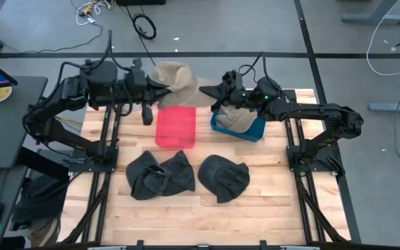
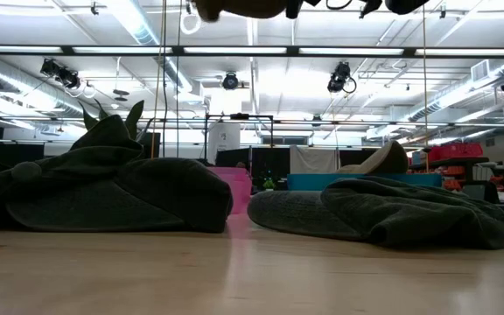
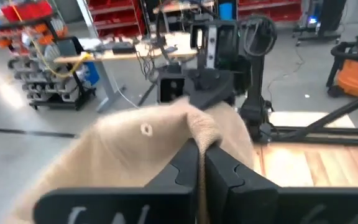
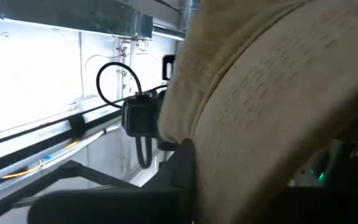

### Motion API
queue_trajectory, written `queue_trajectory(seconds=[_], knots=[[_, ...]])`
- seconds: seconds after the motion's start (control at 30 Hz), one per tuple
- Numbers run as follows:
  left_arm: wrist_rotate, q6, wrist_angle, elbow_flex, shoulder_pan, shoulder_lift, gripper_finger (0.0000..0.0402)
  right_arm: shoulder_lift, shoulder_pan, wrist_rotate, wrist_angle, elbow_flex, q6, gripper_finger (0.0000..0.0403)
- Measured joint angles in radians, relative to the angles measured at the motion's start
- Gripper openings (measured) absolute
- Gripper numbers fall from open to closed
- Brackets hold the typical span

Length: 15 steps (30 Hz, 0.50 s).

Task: Pick & Place hat
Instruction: Stack the brown cap on top of the brown cap on the blue bin

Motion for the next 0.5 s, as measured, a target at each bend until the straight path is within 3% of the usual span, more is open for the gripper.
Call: queue_trajectory(seconds=[0.13, 0.3, 0.5], knots=[[0.026, -0.019, -0.023, 0.0, -0.007, 0.004, 0.0038, 0.0, -0.01, -0.012, -0.024, 0.0, -0.067, 0.001], [0.037, -0.027, -0.049, -0.001, -0.041, -0.007, 0.0063, -0.015, -0.024, -0.04, -0.083, 0.0, -0.267, 0.0008], [-0.033, -0.093, -0.13, 0.0, -0.057, -0.064, 0.0087, -0.091, -0.051, -0.031, -0.286, -0.001, -0.555, 0.0008]])
